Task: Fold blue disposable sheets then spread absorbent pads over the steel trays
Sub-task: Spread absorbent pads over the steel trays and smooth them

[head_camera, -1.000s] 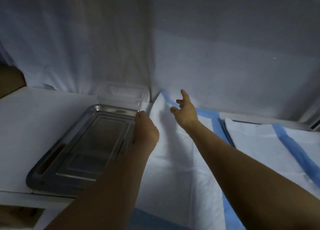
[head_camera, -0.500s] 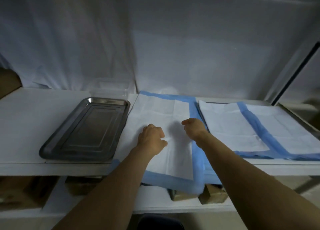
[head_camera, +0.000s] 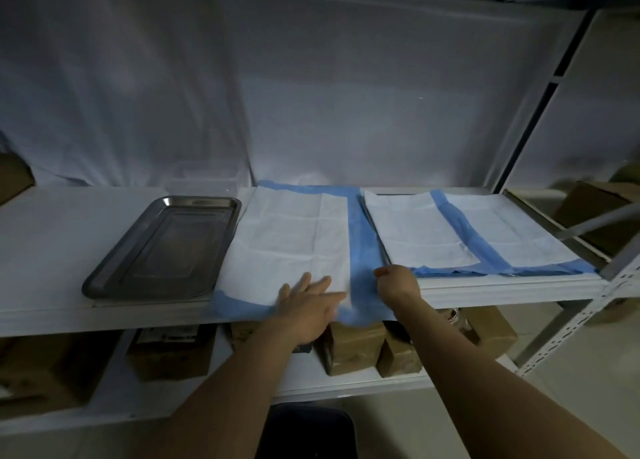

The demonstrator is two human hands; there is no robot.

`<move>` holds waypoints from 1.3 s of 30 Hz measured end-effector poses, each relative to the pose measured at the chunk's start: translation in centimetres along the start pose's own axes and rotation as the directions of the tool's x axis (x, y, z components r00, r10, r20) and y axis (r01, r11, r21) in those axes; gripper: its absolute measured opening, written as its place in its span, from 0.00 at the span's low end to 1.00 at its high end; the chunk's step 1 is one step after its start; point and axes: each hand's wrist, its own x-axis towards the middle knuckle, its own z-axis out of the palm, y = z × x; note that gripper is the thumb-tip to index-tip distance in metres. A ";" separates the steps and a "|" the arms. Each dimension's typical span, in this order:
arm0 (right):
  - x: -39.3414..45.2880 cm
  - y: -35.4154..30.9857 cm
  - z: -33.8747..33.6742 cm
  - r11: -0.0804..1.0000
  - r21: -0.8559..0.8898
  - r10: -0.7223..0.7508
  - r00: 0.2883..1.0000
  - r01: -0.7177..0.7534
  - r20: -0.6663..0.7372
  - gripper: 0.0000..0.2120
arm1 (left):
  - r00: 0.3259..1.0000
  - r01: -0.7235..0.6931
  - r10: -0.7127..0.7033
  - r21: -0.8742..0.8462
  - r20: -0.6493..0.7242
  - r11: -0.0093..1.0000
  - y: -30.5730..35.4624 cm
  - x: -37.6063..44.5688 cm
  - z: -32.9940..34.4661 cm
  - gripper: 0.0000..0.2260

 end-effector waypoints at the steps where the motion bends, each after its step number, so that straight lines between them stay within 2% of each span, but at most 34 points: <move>1: 0.0 0.2 0.0 0.993 -0.101 -0.056 0.998 0.053 -0.023 0.16 | 1.000 0.002 -0.003 -0.051 -0.031 0.999 0.2 -0.1 -0.5 0.19; 3: 0.5 0.4 0.0 0.957 -0.280 -0.075 0.997 0.077 0.018 0.17 | 0.989 0.072 -0.106 -0.289 -0.103 0.955 0.4 0.1 -1.5 0.18; 5: 0.6 -0.1 -0.1 0.960 -0.278 -0.046 0.999 0.041 -0.012 0.17 | 0.930 0.156 -0.305 -0.532 -0.204 0.832 0.3 0.7 -2.4 0.16; 8: 0.6 0.1 -0.4 0.985 -0.167 -0.043 0.998 0.034 -0.050 0.17 | 0.725 0.194 -0.598 -0.731 -0.342 0.654 1.4 1.5 -3.7 0.16; 9: 0.9 0.3 -0.4 0.984 -0.169 -0.059 0.997 0.050 -0.052 0.17 | 0.661 0.165 -0.643 -0.760 -0.387 0.628 2.1 1.5 -4.2 0.15; 10: 0.8 0.3 -0.4 0.986 -0.154 -0.073 0.996 0.063 -0.054 0.16 | 0.629 0.137 -0.651 -0.764 -0.425 0.631 3.0 1.5 -4.4 0.14; 11: 1.1 0.5 -0.4 0.985 -0.146 -0.109 0.991 0.096 -0.082 0.15 | 0.642 0.120 -0.619 -0.738 -0.453 0.664 4.0 1.4 -4.4 0.13; 13: 1.1 0.5 -0.5 0.995 0.005 -0.097 0.993 0.097 -0.066 0.21 | 0.754 0.120 -0.467 -0.602 -0.463 0.790 5.5 1.9 -3.2 0.12; 15: 1.4 0.6 -0.4 0.980 0.188 -0.060 0.997 0.069 -0.052 0.31 | 0.859 0.151 -0.322 -0.404 -0.399 0.902 6.0 3.0 -1.2 0.13; 17: 1.2 0.3 -0.5 0.962 0.271 -0.041 0.999 0.040 -0.002 0.35 | 0.904 0.171 -0.268 -0.292 -0.333 0.941 6.1 3.8 0.4 0.13; 19: 1.1 0.1 -0.7 0.964 0.267 -0.025 0.999 0.017 0.026 0.38 | 0.916 0.176 -0.263 -0.284 -0.304 0.942 6.2 3.9 1.1 0.13; 20: 1.2 0.1 -0.6 0.979 0.204 -0.018 0.999 0.012 0.026 0.36 | 0.917 0.166 -0.255 -0.289 -0.306 0.943 6.1 3.9 1.1 0.13; 21: 1.7 0.2 -0.6 0.993 0.116 -0.016 1.000 0.013 0.021 0.32 | 0.922 0.148 -0.238 -0.289 -0.307 0.946 6.0 3.8 1.1 0.13; 23: 1.8 0.2 -0.8 0.985 -0.169 -0.043 0.999 0.044 0.009 0.19 | 0.948 0.108 -0.179 -0.263 -0.263 0.959 5.5 3.4 0.8 0.15; 25: 1.7 -0.1 -0.8 0.943 -0.320 -0.085 0.996 0.085 0.017 0.15 | 0.976 0.100 -0.131 -0.173 -0.176 0.980 4.7 2.7 0.3 0.23; 29: 1.8 -0.5 -0.3 0.913 -0.367 -0.188 0.982 0.177 0.005 0.15 | 0.975 0.209 -0.212 -0.046 -0.074 0.977 1.9 1.4 0.4 0.32; 33: 2.2 -0.7 0.6 0.883 -0.453 -0.114 0.992 0.122 0.044 0.16 | 0.948 0.315 -0.313 0.026 -0.054 0.949 -0.2 0.2 1.1 0.29; 36: 1.9 -1.3 1.0 0.850 -0.523 -0.044 0.998 0.057 0.038 0.16 | 0.922 0.382 -0.378 0.047 -0.083 0.923 0.2 -0.1 1.1 0.28; 39: 1.8 -1.2 1.5 0.849 -0.527 -0.057 0.998 0.039 -0.019 0.16 | 0.907 0.404 -0.390 0.067 -0.159 0.912 0.6 -0.4 0.8 0.28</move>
